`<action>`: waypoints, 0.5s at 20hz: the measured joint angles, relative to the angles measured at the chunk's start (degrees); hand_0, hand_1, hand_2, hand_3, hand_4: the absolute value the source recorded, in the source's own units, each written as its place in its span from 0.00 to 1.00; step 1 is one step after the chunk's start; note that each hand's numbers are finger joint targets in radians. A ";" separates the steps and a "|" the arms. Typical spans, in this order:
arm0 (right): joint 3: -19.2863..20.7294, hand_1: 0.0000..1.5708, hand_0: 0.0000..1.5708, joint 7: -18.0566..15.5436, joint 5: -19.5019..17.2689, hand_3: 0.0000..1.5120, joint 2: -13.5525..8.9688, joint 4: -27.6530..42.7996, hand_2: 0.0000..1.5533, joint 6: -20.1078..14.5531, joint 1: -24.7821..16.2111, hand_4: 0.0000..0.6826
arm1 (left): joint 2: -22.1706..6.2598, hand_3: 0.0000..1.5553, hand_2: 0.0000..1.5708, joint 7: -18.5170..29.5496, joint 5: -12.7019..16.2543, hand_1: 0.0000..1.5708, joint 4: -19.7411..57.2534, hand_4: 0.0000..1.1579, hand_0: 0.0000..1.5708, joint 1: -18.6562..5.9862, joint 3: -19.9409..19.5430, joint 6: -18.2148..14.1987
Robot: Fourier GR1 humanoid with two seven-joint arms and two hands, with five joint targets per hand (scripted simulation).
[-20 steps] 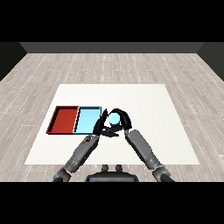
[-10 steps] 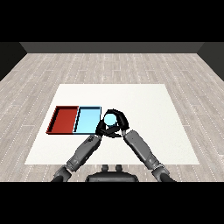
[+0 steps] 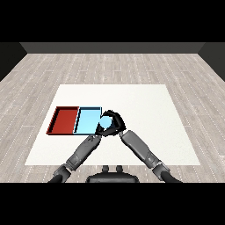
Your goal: Pick the blue can and put it in the blue box
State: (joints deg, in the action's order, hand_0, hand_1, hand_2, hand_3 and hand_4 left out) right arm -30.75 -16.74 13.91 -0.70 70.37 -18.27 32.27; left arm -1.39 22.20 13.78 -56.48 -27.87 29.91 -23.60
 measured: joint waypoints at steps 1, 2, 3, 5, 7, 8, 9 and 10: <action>-0.59 0.94 0.94 -1.08 0.82 0.93 -0.09 -0.86 0.95 -0.11 0.24 0.88 | -0.16 0.06 0.37 -0.05 -1.12 0.25 0.38 0.11 0.25 0.06 0.11 -0.70; -0.98 0.93 0.93 -2.02 1.22 0.92 -0.21 -1.48 0.94 -0.31 0.31 0.87 | -0.27 0.00 0.38 -0.44 -2.24 0.29 1.26 0.16 0.29 -0.47 0.29 -1.58; -0.98 0.93 0.93 -2.30 1.32 0.92 -0.27 -1.83 0.94 -0.06 0.44 0.88 | -0.91 0.00 0.19 -1.34 -3.91 0.13 1.19 0.26 0.13 -0.65 1.07 -2.70; -2.44 0.93 0.93 -2.81 1.96 0.92 -0.50 -2.15 0.94 -1.51 1.11 0.86 | -2.47 0.00 0.00 -3.26 -6.81 0.00 0.90 0.37 0.00 -1.30 2.34 -3.87; -3.98 0.93 0.93 -3.17 2.66 0.92 -0.71 -2.20 0.94 -2.96 1.58 0.88 | -2.16 0.22 0.41 -1.89 -4.83 0.29 0.29 0.62 0.29 -0.23 1.76 -4.55; -4.59 0.92 0.92 -3.01 2.80 0.92 -0.81 -1.81 0.94 -3.15 1.61 0.89 | -1.95 0.34 0.51 -1.03 -3.87 0.44 -0.51 0.62 0.44 0.69 1.37 -4.93; -5.13 0.92 0.92 -2.86 2.65 0.92 -0.88 -0.77 0.93 -3.55 1.03 0.89 | -1.73 0.58 0.66 -0.16 -3.26 0.65 -1.26 0.60 0.65 1.43 1.12 -5.09; -5.44 0.92 0.92 -3.17 3.32 0.92 -0.90 -1.04 0.93 -3.76 1.28 0.89 | -1.49 0.55 0.62 0.91 -2.75 0.61 -1.02 0.60 0.61 1.75 0.69 -5.04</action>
State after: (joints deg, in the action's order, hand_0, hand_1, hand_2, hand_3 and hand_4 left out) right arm -36.20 -19.91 17.23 -1.60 69.34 -22.03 33.55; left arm -2.89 23.11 11.03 -57.49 -26.13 30.59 -28.64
